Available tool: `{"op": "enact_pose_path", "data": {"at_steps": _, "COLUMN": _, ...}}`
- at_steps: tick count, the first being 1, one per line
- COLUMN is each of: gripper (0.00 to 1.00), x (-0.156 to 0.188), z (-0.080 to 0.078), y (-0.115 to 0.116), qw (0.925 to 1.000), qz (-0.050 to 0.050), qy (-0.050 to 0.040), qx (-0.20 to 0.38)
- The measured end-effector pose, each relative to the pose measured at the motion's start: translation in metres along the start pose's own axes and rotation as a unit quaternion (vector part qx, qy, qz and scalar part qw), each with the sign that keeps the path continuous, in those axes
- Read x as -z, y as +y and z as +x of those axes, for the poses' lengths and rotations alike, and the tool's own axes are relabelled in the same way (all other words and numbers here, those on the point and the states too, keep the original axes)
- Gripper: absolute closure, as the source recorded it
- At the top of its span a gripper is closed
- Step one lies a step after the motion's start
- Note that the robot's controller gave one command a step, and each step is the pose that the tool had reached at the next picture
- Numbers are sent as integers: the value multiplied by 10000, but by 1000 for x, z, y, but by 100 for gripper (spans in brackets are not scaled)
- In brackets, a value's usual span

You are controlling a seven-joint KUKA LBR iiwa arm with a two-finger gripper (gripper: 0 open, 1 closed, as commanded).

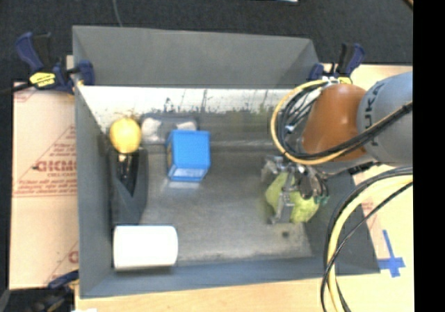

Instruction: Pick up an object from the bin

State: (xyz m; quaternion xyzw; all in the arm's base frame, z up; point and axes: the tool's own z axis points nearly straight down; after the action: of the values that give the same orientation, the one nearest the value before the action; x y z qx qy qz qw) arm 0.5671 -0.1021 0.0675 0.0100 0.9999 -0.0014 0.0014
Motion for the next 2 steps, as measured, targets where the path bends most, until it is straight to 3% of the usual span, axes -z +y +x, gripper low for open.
{"op": "enact_pose_path", "data": {"at_steps": 1, "gripper": 0, "x": 3, "z": 22, "y": -23, "qw": 9998, "qz": -11, "qy": -57, "qx": 176}}
{"op": "enact_pose_path", "data": {"at_steps": 2, "gripper": 0, "x": 3, "z": 5, "y": -30, "qw": 9874, "qz": -16, "qy": -38, "qx": -1580}}
